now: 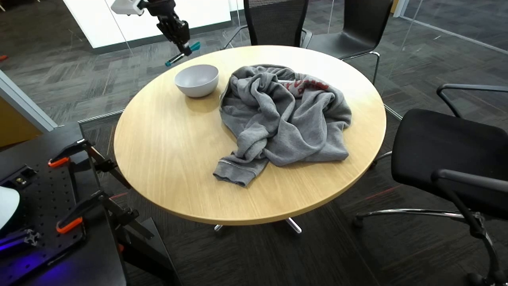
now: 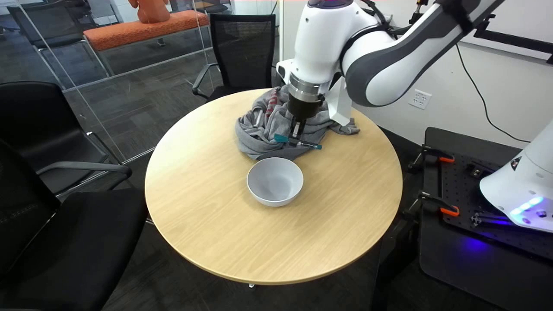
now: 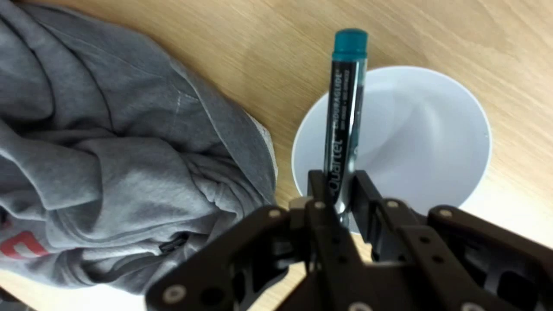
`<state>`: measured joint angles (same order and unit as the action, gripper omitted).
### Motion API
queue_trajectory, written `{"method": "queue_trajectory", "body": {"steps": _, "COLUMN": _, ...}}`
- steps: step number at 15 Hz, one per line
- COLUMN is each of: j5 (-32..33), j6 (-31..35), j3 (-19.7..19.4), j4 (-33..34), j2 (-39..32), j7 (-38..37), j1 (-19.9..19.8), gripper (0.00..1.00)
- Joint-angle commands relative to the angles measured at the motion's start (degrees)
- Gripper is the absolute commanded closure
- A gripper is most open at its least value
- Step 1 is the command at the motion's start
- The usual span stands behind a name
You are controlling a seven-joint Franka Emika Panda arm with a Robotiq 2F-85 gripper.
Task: Remove the marker out of the bowl and put it on the table
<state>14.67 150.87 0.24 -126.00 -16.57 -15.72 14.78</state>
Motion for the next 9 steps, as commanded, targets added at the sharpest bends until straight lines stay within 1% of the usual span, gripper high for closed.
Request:
{"method": "queue_trajectory", "body": {"steps": 1, "j5": 2.2, "j6": 1.7, "j3": -1.2, "j4": -8.9, "j2": 6.9, "j7": -7.1, "j1": 0.0, "gripper": 0.95}}
{"method": "queue_trajectory", "body": {"steps": 4, "j5": 3.4, "j6": 1.1, "j3": -1.9, "j4": -12.4, "j2": 8.6, "j7": -14.6, "j1": -0.5, "gripper": 0.95}}
{"method": "queue_trajectory", "body": {"steps": 9, "j5": 8.1, "j6": -1.2, "j3": -3.9, "j4": -14.7, "j2": 8.1, "j7": -31.9, "j1": -0.6, "gripper": 0.95}}
